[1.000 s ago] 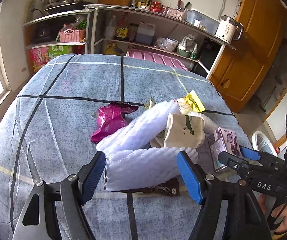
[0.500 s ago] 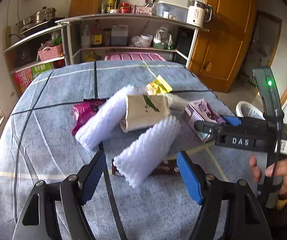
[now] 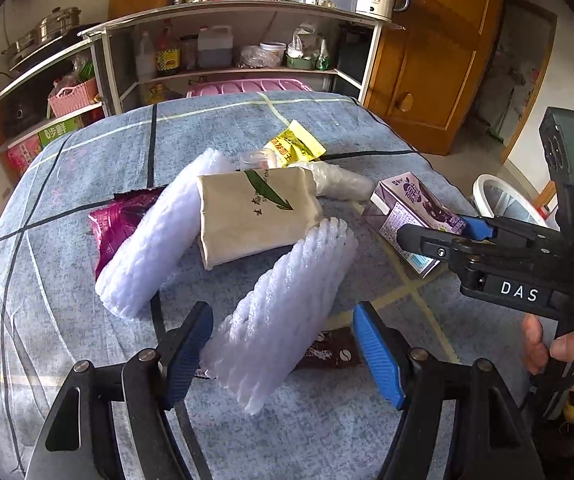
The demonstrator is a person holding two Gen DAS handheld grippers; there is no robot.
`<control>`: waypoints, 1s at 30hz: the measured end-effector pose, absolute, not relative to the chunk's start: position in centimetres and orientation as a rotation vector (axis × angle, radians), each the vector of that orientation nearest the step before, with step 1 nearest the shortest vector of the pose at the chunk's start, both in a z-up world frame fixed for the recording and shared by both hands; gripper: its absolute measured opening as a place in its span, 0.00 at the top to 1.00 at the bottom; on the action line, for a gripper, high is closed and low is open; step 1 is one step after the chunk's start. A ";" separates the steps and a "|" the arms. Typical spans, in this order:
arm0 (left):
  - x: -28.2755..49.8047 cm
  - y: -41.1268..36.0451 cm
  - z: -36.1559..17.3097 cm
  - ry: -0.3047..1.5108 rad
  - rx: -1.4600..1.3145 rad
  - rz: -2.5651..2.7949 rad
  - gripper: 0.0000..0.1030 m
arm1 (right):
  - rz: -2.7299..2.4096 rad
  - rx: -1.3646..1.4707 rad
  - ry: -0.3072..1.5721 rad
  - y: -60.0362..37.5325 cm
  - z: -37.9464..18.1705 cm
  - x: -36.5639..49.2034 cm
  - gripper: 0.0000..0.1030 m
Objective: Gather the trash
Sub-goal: 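Grasp the white foam net with the left tool while the right tool grasps the purple grape-milk carton, then carry the foam net and carton over the white bin and open both tools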
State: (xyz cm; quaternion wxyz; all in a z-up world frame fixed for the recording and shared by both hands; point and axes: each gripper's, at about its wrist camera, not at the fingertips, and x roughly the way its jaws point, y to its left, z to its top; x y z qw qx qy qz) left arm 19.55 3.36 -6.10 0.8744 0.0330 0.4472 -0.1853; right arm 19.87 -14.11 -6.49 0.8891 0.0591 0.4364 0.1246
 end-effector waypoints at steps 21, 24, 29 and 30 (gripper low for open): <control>20.2 0.8 -6.5 0.976 0.028 -0.373 0.70 | 0.287 0.178 0.879 -17.3 -5.3 16.2 0.44; 19.8 1.2 -6.2 0.954 -0.014 -0.355 0.72 | 0.282 0.188 0.861 -17.7 -5.0 15.5 0.44; 17.9 0.5 -5.3 0.894 -0.059 -0.363 0.73 | 0.245 0.198 0.825 -18.7 -4.9 13.1 0.44; 17.3 0.2 -5.0 0.883 -0.059 -0.373 0.73 | 0.238 0.195 0.822 -18.9 -4.8 12.6 0.44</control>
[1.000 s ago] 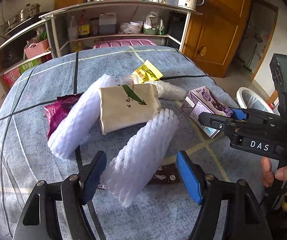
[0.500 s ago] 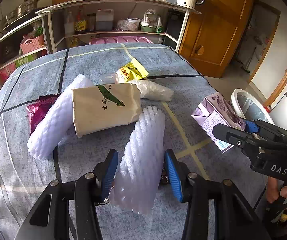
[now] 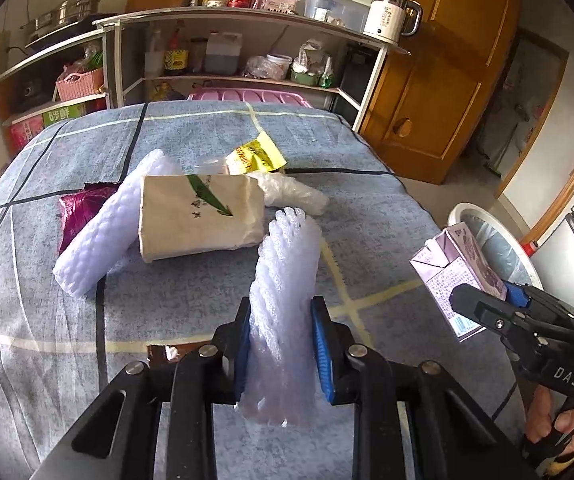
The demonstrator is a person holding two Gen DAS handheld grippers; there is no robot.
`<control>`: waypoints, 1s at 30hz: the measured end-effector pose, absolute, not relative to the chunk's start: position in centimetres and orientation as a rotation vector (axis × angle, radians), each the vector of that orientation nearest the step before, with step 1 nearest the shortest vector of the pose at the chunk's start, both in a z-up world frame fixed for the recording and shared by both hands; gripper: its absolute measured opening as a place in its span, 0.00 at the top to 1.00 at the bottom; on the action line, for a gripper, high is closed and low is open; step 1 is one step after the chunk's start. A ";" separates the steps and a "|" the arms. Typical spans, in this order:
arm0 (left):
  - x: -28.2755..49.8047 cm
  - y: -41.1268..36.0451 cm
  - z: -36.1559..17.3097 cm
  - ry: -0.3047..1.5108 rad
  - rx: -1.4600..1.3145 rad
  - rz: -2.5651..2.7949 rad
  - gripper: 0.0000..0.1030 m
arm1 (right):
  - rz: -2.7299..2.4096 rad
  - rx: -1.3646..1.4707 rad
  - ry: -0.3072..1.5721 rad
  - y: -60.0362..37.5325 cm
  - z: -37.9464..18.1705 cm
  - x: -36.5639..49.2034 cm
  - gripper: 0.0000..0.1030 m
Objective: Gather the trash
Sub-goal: 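Carry the foam net and carton over the white bin and open both tools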
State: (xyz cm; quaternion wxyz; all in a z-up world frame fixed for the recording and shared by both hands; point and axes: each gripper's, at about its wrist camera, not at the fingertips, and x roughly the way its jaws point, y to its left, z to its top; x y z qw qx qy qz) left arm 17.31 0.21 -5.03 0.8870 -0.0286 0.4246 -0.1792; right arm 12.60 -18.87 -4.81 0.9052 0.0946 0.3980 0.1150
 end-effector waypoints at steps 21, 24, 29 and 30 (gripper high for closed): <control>14.3 -7.7 0.6 0.745 -0.007 -0.480 0.73 | 0.058 0.249 0.696 -25.9 -1.3 8.1 0.44; 14.7 -10.4 0.7 0.748 -0.002 -0.555 0.73 | -0.015 0.258 0.676 -28.1 -0.6 7.3 0.43; 15.4 -15.2 0.3 0.771 0.006 -0.679 0.73 | -0.128 0.253 0.684 -31.2 -0.3 6.6 0.43; 15.6 -16.1 0.2 0.775 0.009 -0.709 0.73 | -0.147 0.257 0.686 -31.8 -0.4 6.4 0.43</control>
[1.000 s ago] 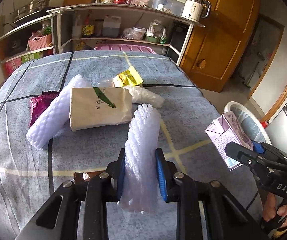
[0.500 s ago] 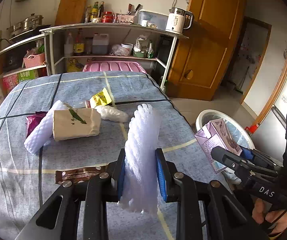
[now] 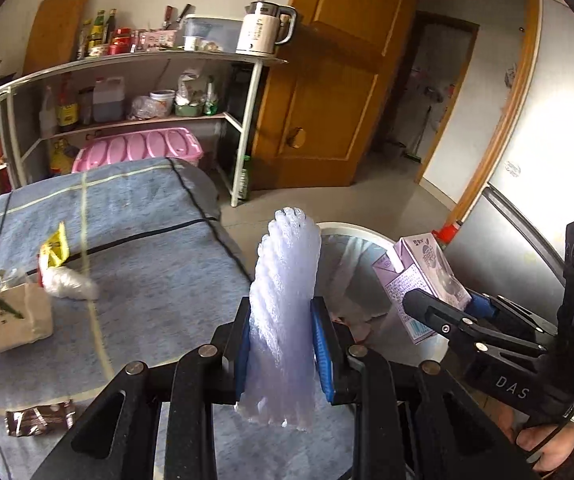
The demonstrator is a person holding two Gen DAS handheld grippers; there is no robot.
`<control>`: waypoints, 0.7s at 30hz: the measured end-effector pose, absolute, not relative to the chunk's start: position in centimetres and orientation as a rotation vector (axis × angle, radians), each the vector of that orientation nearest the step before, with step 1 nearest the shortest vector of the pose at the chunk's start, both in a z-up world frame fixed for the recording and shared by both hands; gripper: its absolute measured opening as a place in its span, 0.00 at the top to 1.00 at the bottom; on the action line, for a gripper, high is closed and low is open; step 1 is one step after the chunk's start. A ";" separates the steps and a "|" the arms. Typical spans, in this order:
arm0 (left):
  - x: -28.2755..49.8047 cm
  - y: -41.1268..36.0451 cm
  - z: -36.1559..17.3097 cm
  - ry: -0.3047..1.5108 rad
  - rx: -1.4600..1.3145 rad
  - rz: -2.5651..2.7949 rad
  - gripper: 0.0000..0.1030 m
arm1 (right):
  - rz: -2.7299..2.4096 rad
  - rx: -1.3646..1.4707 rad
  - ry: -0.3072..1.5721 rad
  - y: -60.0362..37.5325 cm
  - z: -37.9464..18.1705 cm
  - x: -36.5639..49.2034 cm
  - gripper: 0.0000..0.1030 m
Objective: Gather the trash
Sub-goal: 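Carry the foam net and carton over the white bin and open both tools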
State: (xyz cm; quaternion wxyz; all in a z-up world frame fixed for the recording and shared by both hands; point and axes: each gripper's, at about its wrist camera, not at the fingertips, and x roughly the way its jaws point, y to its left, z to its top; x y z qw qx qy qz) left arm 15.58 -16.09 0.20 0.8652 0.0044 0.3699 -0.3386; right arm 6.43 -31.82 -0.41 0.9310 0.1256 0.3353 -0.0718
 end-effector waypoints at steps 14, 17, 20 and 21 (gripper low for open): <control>17.5 -23.4 -2.5 0.886 0.051 -0.769 0.73 | -0.208 0.260 0.782 -37.6 -2.8 8.1 0.43; 17.2 -24.2 -2.8 0.854 0.123 -0.734 0.68 | -0.199 0.259 0.811 -38.0 -3.6 8.7 0.43; 17.7 -24.3 -3.2 0.892 0.080 -0.761 0.56 | -0.211 0.229 0.824 -37.9 -4.2 8.9 0.42; 17.8 -24.3 -3.3 0.895 0.075 -0.754 0.49 | -0.212 0.228 0.826 -37.9 -4.3 8.9 0.39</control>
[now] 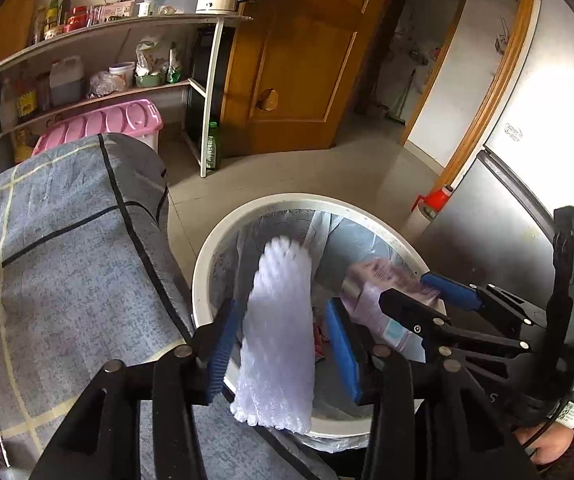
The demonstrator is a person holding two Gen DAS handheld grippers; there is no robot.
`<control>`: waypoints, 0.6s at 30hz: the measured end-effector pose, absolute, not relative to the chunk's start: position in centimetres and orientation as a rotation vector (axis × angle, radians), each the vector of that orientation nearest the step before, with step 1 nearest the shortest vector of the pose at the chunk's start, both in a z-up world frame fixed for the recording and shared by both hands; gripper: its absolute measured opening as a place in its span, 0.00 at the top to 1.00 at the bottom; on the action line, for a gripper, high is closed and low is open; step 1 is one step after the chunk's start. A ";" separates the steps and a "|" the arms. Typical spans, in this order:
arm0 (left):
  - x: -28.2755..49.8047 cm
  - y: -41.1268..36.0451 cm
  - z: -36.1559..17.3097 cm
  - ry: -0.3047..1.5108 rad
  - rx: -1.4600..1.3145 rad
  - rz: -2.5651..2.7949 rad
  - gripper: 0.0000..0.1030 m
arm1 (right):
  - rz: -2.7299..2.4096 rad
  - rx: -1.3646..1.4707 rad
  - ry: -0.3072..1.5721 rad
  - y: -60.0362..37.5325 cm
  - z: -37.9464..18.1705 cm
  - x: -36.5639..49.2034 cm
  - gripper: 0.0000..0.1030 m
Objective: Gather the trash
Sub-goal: 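Carry the foam net and carton over the white bin and open both tools, then move both open tools back toward the trash on the bed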
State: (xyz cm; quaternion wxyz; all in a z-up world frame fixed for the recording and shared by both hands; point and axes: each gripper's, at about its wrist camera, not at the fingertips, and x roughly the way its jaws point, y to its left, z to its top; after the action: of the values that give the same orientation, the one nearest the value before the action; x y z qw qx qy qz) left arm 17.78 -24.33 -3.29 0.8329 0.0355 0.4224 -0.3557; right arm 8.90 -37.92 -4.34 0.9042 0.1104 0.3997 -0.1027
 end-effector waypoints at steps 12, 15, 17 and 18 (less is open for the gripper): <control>16.7 -21.7 -2.0 0.854 0.051 -0.684 0.46 | -0.183 0.278 0.779 -37.0 -3.4 7.5 0.37; 15.9 -20.1 -1.2 0.836 0.043 -0.642 0.46 | -0.142 0.281 0.744 -35.9 -2.5 7.1 0.37; 15.2 -18.7 -0.5 0.824 0.033 -0.613 0.46 | -0.104 0.282 0.723 -34.9 -1.8 6.9 0.37; 14.9 -18.1 -0.2 0.819 0.027 -0.594 0.46 | -0.084 0.277 0.709 -34.2 -1.4 6.9 0.37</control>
State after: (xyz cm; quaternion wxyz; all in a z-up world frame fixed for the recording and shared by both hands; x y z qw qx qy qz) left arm 14.90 -18.06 -0.23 0.8747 0.0127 0.3921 -0.2845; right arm 6.87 -34.22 -1.38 0.9276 0.1353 0.3459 -0.0408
